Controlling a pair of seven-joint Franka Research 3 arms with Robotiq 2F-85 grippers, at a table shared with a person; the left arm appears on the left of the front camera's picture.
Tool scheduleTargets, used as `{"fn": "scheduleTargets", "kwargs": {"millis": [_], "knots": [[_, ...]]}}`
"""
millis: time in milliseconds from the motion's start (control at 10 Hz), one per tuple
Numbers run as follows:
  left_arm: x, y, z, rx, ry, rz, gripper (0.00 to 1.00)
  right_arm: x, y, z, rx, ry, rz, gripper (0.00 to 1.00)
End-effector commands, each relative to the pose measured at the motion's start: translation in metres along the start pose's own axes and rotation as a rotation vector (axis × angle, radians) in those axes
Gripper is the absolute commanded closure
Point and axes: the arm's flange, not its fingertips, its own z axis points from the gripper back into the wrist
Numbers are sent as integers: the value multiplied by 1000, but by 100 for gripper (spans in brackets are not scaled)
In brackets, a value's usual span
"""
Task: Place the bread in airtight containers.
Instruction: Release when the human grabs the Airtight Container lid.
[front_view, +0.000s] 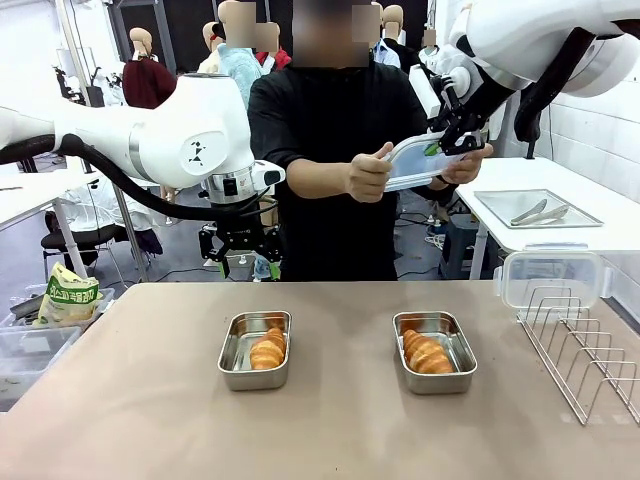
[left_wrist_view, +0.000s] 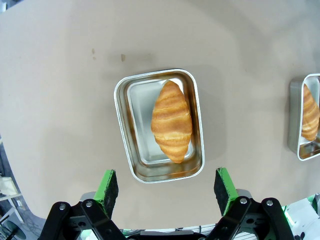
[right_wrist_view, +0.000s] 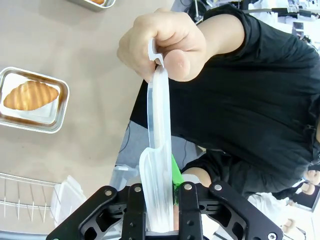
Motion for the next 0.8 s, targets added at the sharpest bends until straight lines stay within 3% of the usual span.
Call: {"fn": "scheduleTargets", "kwargs": {"millis": [0, 700], "knots": [[0, 0, 1, -1, -5, -1, 0, 0, 1, 1, 7, 16, -2, 100], [0, 0, 1, -1, -5, -1, 0, 0, 1, 1, 7, 16, -2, 100]]}}
